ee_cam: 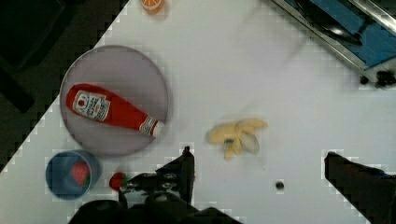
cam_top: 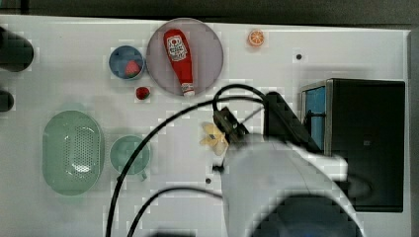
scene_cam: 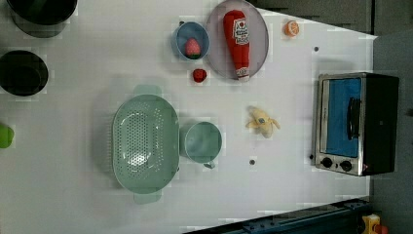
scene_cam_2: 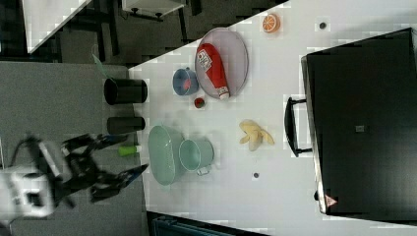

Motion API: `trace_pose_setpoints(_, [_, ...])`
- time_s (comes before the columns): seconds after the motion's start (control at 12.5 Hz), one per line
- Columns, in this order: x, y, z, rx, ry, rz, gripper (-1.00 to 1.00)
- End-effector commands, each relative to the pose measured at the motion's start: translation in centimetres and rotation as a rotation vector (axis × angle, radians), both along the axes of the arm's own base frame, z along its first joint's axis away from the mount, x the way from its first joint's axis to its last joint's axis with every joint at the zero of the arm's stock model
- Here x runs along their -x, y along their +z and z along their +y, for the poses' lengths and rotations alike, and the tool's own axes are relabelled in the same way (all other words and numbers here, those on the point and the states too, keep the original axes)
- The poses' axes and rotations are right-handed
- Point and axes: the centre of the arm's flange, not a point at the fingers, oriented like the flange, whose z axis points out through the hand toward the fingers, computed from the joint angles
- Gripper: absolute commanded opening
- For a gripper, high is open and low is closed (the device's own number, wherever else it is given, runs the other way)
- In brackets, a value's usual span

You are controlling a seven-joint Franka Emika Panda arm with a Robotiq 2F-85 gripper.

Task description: Pick Banana and place it in mug.

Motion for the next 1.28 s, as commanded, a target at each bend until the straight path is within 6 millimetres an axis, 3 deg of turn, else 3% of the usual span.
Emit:
trace_pose_setpoints(0.08, [-1.6,-13.3,1.6,-0.007,0.199,0.188,1.0])
trace_pose_setpoints(0.4, [-2.4,-23.2,1.5,0.008,0.491,0.212,1.0])
trace_pose_setpoints(0.72, [-3.0,-30.9,1.0,0.016,0.757,0.24,1.0])
trace_pose_setpoints(1.04, [-2.7,-38.0,0.7,-0.003,0.829,0.299,1.0])
trace_pose_setpoints(1.28, [-2.6,-42.2,0.6,0.011,0.83,0.281,1.0])
